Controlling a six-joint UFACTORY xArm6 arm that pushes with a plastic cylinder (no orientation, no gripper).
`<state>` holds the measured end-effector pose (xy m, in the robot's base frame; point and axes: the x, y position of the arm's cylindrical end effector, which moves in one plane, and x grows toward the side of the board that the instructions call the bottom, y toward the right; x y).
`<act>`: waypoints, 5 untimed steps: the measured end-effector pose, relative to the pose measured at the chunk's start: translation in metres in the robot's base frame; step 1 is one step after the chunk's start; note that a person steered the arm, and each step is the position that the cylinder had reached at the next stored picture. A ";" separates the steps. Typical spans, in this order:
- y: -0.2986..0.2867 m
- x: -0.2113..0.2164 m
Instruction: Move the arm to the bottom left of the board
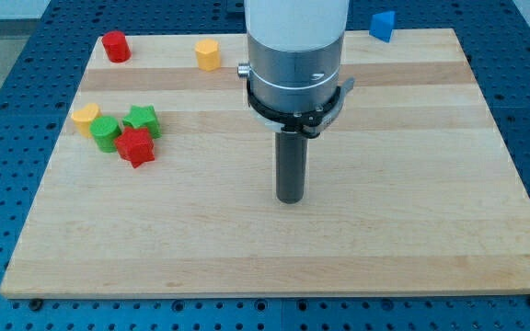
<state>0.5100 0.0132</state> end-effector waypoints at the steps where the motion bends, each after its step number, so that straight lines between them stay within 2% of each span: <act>1: -0.014 0.040; 3: -0.020 0.040; 4: -0.058 0.059; 5: -0.061 0.062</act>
<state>0.5721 -0.0475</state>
